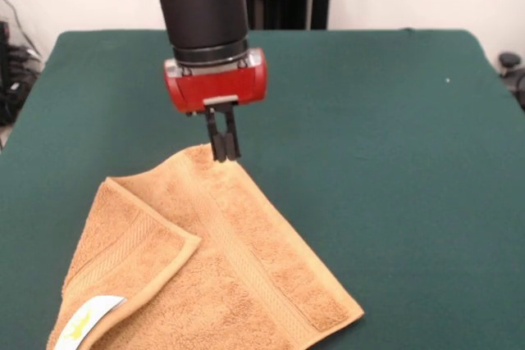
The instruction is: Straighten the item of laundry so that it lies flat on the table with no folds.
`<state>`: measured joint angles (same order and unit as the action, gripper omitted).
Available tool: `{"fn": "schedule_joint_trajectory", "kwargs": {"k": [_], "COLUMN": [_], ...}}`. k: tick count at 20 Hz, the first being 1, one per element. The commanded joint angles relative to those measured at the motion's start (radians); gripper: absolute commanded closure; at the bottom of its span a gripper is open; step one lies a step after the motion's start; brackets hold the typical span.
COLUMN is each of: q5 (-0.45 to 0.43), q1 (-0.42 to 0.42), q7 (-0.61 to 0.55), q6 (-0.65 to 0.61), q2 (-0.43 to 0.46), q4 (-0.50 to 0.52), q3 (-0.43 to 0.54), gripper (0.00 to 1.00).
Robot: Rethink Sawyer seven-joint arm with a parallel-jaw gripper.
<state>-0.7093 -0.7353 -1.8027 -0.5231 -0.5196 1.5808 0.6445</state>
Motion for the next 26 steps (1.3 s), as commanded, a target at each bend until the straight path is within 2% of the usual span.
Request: {"fn": "schedule_joint_trajectory", "kwargs": {"k": [1, 5, 9, 14, 19, 26], "q5": [-0.140, -0.179, -0.240, -0.251, -0.258, -0.298], "q1": [0.079, 0.108, 0.171, 0.195, 0.193, 0.250], "q7": [0.055, 0.015, -0.054, -0.054, -0.013, -0.065], "q6": [0.089, 0.121, 0.170, 0.184, 0.196, 0.233], "q2": [0.068, 0.067, 0.062, 0.080, 0.126, 0.146], "q4": [0.056, 0.052, 0.020, 0.006, -0.024, -0.077], "q3": [-0.061, -0.093, -0.163, -0.195, -0.185, -0.258], "gripper": [1.00, 1.00, 1.00, 1.00, 1.00, 1.00]}}
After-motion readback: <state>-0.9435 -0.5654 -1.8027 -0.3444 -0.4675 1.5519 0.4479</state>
